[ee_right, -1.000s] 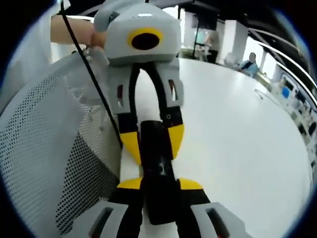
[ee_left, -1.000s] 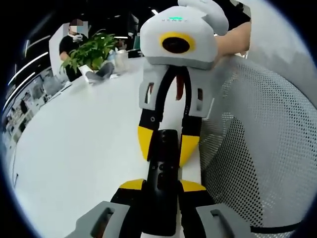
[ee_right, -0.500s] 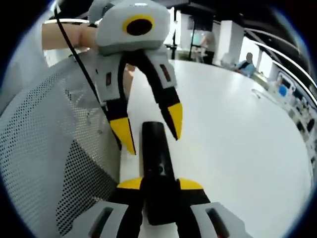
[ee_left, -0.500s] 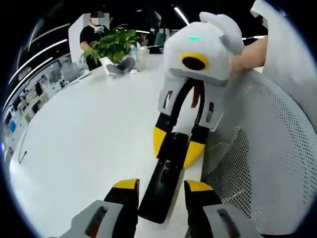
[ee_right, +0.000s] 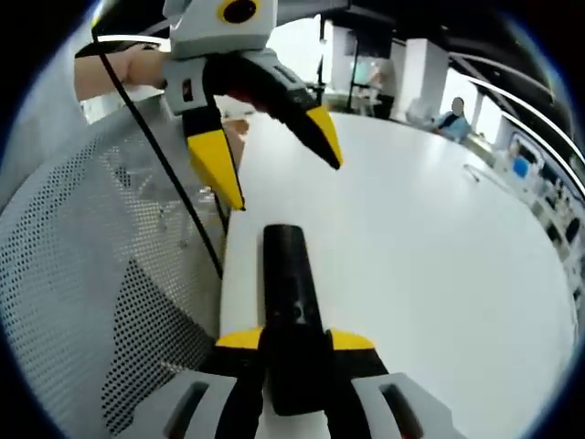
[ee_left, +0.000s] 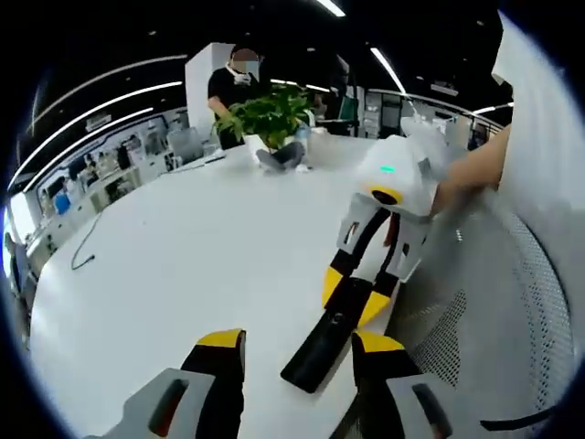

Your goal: Press the specified remote control buttons in sequence, fully releasing each button before pressing the next.

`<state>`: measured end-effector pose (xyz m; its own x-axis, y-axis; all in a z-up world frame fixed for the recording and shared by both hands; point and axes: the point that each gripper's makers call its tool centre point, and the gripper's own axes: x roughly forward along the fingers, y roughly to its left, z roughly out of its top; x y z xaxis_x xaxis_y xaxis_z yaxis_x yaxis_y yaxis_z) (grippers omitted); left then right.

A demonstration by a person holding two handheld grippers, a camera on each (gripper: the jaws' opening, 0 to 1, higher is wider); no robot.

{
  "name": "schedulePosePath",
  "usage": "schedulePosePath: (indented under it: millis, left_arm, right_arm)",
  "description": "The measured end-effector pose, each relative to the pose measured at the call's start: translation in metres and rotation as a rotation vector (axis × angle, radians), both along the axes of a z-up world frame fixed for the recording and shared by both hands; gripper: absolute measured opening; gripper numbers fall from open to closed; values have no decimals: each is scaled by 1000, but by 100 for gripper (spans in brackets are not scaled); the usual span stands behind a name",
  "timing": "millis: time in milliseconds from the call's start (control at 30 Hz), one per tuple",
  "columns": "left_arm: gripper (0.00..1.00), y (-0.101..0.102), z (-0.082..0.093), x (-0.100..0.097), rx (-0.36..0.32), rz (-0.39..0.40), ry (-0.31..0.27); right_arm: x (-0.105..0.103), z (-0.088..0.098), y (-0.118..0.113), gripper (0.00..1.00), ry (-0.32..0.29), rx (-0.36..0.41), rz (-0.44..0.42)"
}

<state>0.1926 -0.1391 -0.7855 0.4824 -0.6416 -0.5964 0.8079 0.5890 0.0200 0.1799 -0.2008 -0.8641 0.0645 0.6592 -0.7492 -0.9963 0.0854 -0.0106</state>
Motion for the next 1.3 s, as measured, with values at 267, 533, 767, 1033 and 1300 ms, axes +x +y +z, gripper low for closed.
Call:
schedulePosePath:
  millis: [267, 533, 767, 1033, 1300]
  left_arm:
    - [50, 14, 24, 6, -56, 121, -89]
    - [49, 40, 43, 8, -50, 251, -190]
    - [55, 49, 61, 9, -115, 322, -252]
    - [64, 73, 57, 17, -149, 383, -255]
    - [84, 88, 72, 23, -293, 517, -306]
  right_arm:
    - [-1, 0, 0, 22, -2, -20, -13]
    - [-2, 0, -1, 22, -5, -18, -29]
    - [-2, 0, -1, 22, -9, -11, -33]
    - [-2, 0, 0, 22, -9, -6, -38]
    - [-2, 0, 0, 22, -7, 0, -41]
